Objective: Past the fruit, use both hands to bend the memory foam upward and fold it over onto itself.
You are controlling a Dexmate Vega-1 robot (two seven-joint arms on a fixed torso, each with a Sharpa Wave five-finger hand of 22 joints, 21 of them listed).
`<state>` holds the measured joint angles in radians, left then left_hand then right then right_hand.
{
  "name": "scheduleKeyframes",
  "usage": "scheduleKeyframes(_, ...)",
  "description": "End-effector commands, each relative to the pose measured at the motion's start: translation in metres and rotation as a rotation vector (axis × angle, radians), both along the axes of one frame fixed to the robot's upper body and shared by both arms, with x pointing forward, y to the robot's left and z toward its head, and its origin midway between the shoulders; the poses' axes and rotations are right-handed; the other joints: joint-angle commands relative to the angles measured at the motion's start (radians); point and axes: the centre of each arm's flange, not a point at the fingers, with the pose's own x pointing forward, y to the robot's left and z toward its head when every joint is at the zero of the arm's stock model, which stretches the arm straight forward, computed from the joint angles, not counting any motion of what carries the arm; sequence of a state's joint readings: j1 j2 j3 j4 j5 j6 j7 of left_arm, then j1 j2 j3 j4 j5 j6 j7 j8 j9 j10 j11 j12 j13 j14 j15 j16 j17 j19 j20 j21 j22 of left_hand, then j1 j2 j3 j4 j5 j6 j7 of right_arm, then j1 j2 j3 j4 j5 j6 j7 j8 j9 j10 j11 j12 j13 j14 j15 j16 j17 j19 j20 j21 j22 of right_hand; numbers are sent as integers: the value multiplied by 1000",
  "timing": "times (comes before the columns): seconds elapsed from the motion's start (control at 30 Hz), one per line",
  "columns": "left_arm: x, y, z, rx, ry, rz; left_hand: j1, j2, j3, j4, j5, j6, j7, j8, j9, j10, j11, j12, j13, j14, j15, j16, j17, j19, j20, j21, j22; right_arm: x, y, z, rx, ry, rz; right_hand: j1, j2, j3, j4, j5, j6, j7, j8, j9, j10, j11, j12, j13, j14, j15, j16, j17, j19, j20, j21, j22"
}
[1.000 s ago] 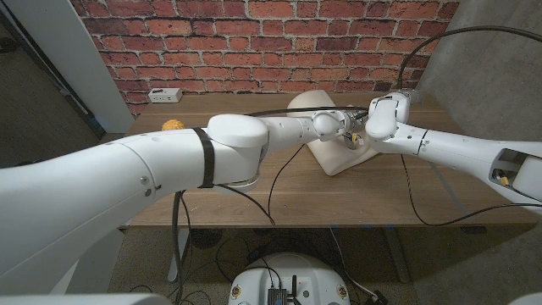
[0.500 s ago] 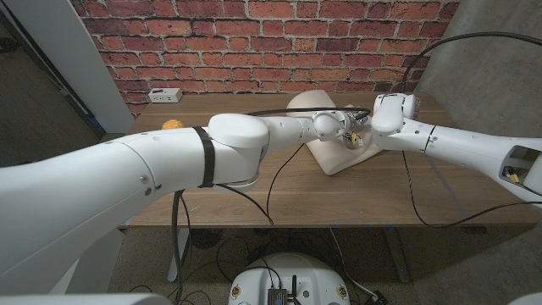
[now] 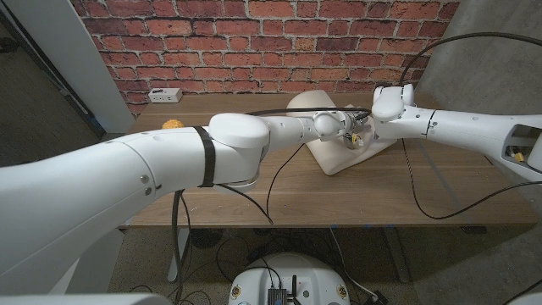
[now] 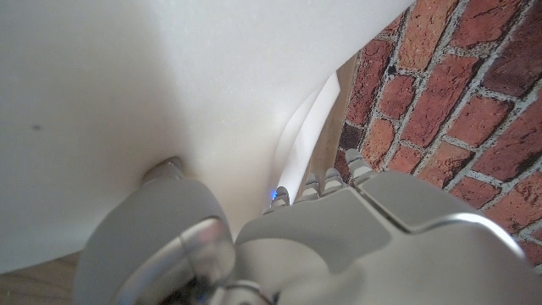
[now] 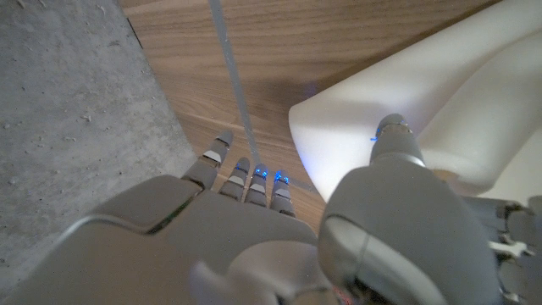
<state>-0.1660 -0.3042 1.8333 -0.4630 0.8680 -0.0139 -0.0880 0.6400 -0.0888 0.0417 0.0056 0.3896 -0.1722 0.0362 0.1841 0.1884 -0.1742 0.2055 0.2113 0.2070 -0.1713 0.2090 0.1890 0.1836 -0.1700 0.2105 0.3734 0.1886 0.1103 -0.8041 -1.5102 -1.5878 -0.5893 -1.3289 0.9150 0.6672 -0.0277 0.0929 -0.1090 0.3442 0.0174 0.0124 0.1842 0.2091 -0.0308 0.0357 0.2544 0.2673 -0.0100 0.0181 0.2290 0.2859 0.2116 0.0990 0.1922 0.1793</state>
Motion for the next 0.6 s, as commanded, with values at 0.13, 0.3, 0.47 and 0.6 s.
scheduleKeyframes(0.13, 0, 0, 1, 2, -4, 1, 10, 4, -35, -31, 9, -508, 3, 5, 3, -420, 10, 11, 3, -343, 5, 4, 3, -375, 6, -1, 4, 19, -7, -12, 53, 43, 4, -29, -6, -24, 14, 5, -24, 14, -2, 4, -14, 13, -5, 5, -12, 17, -3, 7, -16, 23, -2, 3)
scheduleKeyframes(0.3, 0, 1, 1, 2, -3, 2, 11, 6, -37, -31, 9, -508, 4, 5, 3, -419, 10, 11, 3, -342, 4, 4, 3, -371, 6, -1, 5, 27, -14, -21, 83, 44, -3, -54, -6, -38, 29, 5, -32, 19, 1, 5, -20, 19, -7, 6, -16, 23, -3, 10, -32, 39, -5, 3)
scheduleKeyframes(0.47, 1, 1, 1, 0, -2, 3, 12, 8, -40, -30, 10, -507, 4, 5, 2, -417, 10, 12, 3, -342, 4, 4, 2, -365, 6, -1, 5, 33, -20, -28, 101, 21, -11, -90, -3, -57, 51, 4, -44, 28, 3, 5, -29, 31, -8, 8, -31, 36, -6, 14, -53, 64, -6, 4)
scheduleKeyframes(0.6, 0, 0, 1, 3, -3, 3, 12, 9, -42, -29, 11, -507, 5, 6, 2, -415, 11, 13, 3, -341, 4, 4, 2, -362, 6, -1, 5, 39, -23, -35, 99, 19, -20, -111, -3, -69, 63, 4, -46, 28, 5, 6, -33, 34, -7, 9, -37, 38, -8, 17, -65, 72, -7, 4)
